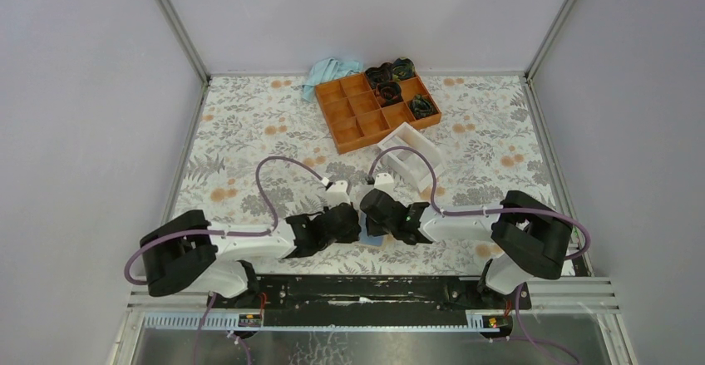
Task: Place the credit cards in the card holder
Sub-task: Insert the credit card into the card holder.
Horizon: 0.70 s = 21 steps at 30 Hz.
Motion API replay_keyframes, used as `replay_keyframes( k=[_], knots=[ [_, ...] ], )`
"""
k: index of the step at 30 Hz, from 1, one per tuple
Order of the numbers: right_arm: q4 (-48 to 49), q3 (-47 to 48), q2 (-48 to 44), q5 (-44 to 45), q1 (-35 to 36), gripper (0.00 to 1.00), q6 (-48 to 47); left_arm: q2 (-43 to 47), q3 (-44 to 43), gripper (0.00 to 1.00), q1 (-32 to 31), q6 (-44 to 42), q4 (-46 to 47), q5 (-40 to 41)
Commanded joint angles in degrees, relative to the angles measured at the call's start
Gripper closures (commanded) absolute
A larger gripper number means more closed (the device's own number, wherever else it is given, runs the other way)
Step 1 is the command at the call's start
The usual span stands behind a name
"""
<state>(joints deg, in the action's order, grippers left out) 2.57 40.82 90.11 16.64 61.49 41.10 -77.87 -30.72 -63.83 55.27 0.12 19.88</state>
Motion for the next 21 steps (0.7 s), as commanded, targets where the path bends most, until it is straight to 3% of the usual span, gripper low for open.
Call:
replay_keyframes(
  k=[1,10,21],
  knots=[
    [-4.6,-1.4,-0.9,1.0,-0.1,1.0,0.5,-1.7,-1.9,0.85,-0.8,-2.1,4.5,-1.4],
    [-4.9,-1.0,-1.6,1.4,-0.1,1.0,0.4,-5.4,-3.4,0.86,-2.0,-2.0,3.9,-1.8],
    [-5.5,-1.3,-1.9,1.6,-0.2,1.0,0.3,-8.8,-7.1,0.9,-2.9,-1.0,-5.9,5.9]
  ],
)
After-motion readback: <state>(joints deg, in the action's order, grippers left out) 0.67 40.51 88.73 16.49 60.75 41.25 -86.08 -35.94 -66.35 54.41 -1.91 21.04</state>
